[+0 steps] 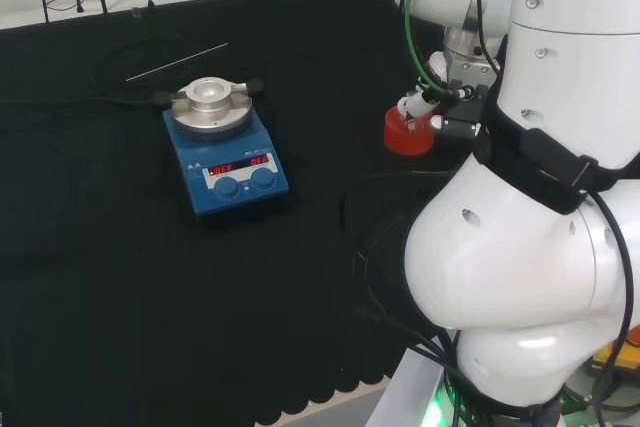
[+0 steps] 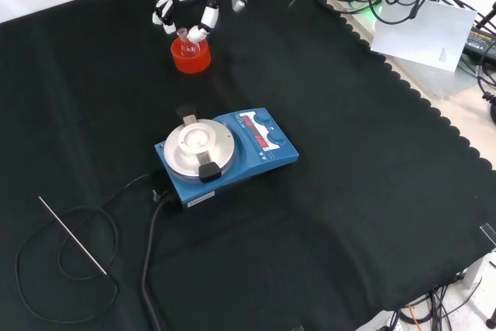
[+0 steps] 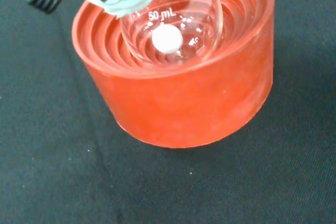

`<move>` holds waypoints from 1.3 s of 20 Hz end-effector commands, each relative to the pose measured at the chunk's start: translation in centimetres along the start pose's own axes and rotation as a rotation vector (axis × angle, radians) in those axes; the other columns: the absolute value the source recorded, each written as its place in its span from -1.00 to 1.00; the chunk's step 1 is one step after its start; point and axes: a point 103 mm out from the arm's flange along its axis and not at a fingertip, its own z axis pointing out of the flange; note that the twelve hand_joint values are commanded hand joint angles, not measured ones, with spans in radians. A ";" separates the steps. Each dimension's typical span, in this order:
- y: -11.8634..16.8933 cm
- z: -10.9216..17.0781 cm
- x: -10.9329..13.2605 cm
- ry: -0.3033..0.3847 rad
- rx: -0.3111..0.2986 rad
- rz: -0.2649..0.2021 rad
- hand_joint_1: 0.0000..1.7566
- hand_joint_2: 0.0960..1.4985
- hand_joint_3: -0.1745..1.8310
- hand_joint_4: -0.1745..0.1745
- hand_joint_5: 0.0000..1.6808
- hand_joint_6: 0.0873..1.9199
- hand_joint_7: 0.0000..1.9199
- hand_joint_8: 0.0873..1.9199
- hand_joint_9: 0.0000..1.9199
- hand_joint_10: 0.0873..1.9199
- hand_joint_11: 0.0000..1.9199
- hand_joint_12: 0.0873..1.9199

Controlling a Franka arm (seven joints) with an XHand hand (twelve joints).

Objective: Pick up the round-bottom flask.

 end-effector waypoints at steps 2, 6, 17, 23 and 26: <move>-0.2 -0.3 0.1 0.000 -0.007 -0.005 0.01 -0.21 -0.16 -0.46 -0.19 -0.22 -0.69 -0.35 -0.51 -0.33 -0.98 0.42; -0.2 -0.2 0.0 -0.010 0.003 -0.005 0.01 -0.21 -0.16 -0.48 -0.14 -0.19 -0.69 -0.35 -0.51 -0.33 -0.98 0.42; 0.0 -0.2 0.5 -0.034 -0.001 -0.007 0.02 -0.18 -0.16 -0.48 -0.05 -0.15 -0.67 -0.35 -0.49 -0.33 -0.97 0.42; 0.0 -0.1 0.9 -0.040 0.002 -0.012 0.02 -0.16 -0.16 -0.49 -0.04 -0.14 -0.67 -0.35 -0.49 -0.34 -0.96 0.41; 0.0 0.0 0.9 -0.050 0.001 -0.007 0.03 -0.15 -0.16 -0.50 0.00 -0.13 -0.66 -0.35 -0.48 -0.34 -0.96 0.41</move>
